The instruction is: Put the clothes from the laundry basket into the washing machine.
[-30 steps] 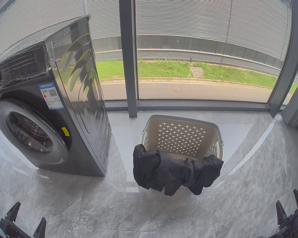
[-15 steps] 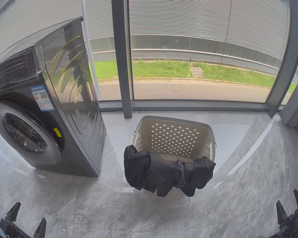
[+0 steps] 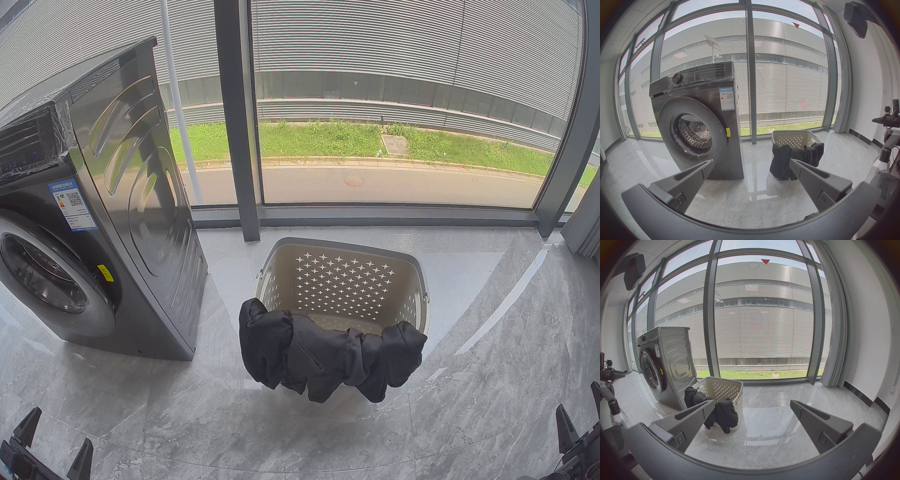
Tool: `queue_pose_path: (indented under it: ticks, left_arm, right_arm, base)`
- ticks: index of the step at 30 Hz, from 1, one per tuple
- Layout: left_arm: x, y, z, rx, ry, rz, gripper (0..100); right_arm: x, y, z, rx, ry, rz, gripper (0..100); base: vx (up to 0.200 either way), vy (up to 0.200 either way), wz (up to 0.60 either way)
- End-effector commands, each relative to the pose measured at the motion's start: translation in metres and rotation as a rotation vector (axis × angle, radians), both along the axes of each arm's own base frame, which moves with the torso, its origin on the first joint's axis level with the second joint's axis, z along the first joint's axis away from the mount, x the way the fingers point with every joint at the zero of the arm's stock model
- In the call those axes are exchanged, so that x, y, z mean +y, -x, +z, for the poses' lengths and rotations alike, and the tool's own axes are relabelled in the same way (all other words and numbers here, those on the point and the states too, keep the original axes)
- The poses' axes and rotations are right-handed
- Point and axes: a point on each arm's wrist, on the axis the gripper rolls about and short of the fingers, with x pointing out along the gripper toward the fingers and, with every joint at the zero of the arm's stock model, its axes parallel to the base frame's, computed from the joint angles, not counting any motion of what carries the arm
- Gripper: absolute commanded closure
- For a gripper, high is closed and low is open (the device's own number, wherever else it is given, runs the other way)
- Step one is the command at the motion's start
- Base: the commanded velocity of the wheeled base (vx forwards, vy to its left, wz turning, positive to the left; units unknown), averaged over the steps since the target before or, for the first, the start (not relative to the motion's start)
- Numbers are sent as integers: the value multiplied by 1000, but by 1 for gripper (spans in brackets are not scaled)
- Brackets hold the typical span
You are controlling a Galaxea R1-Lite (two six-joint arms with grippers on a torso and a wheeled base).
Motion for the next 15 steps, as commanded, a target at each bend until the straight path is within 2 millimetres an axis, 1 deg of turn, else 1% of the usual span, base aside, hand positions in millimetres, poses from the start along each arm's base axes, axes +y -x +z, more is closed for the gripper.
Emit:
queue_pose_path:
  ticks: [1,6,15]
  left_arm:
    - [0,0,-5,1,0,0,0]
    - [0,0,-5,1,0,0,0]
    - [0,0,-5,1,3,-1,0]
  right_arm:
    - [0,0,-5,1,0,0,0]
    - [0,0,-5,1,0,0,0]
    - [0,0,-5,1,0,0,0]
  base:
    - [200,0,0]
    - [200,0,0]
    - [0,0,0]
